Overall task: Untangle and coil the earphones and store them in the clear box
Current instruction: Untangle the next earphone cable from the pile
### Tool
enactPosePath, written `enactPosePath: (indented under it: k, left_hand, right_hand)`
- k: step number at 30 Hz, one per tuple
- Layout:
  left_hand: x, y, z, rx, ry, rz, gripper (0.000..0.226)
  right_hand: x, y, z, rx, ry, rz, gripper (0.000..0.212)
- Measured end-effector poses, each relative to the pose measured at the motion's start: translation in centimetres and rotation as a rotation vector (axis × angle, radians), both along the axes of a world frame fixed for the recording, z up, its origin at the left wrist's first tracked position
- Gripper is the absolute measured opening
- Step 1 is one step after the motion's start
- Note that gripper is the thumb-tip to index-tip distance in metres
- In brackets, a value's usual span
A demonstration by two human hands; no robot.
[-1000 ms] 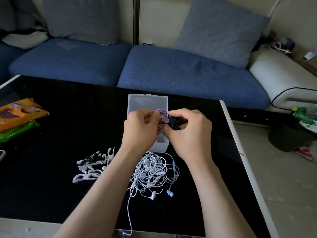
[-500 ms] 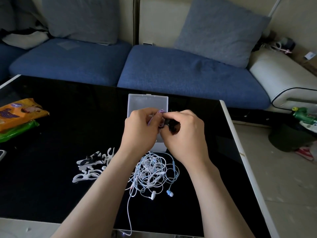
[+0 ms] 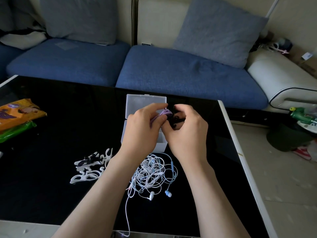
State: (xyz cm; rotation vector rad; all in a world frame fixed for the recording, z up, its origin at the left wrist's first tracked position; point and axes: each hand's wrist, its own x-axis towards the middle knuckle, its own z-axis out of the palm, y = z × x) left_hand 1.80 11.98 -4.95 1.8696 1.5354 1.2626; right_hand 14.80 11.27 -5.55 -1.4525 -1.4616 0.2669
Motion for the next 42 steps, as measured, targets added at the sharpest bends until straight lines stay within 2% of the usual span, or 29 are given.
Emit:
enactPosePath:
  k: [3,5,9,15,21,26,31,35,42]
  left_hand:
    - [0.1,0.0,0.0,-0.044,-0.108,0.045,0.021]
    - [0.0,0.0,0.0,-0.091,-0.171,0.062,0.009]
    - [-0.2,0.2,-0.1,-0.161,-0.318,0.029,0.002]
    - [-0.2,0.1,-0.1,-0.168,-0.317,0.064,0.01]
    - [-1.0,0.3,-0.3,-0.17,-0.392,0.165,0.008]
    - [-0.9,0.2,-0.3,-0.24,-0.479,0.18,0.01]
    - [-0.7,0.3,-0.5,-0.301,-0.476,0.202,0.013]
    - [-0.9,0.4,-0.6,-0.314,-0.451,0.224,0.024]
    - [-1.2,0.3,-0.5,-0.192,-0.114,0.248,0.027]
  right_hand:
    - [0.2,0.2,-0.2,-0.008,0.045,-0.019,0.029]
    - [0.2,0.3,-0.2,-0.024,0.078,-0.008,0.03]
    - [0.1,0.1,0.4,-0.027,0.173,-0.024,0.031]
    - [-0.2,0.1,0.4,-0.005,0.127,0.013,0.029]
    - [-0.1,0.0,0.7,-0.136,0.28,0.179,0.03]
    - [-0.4,-0.2,0.6,-0.1,0.199,0.186,0.029]
    - [-0.7,-0.4,0.4,-0.031,0.059,0.173,0.026]
    - [-0.7,-0.4,0.4,-0.018,0.005,0.178,0.023]
    - [-0.4,-0.7,1.0,-0.199,0.052,0.214,0.026]
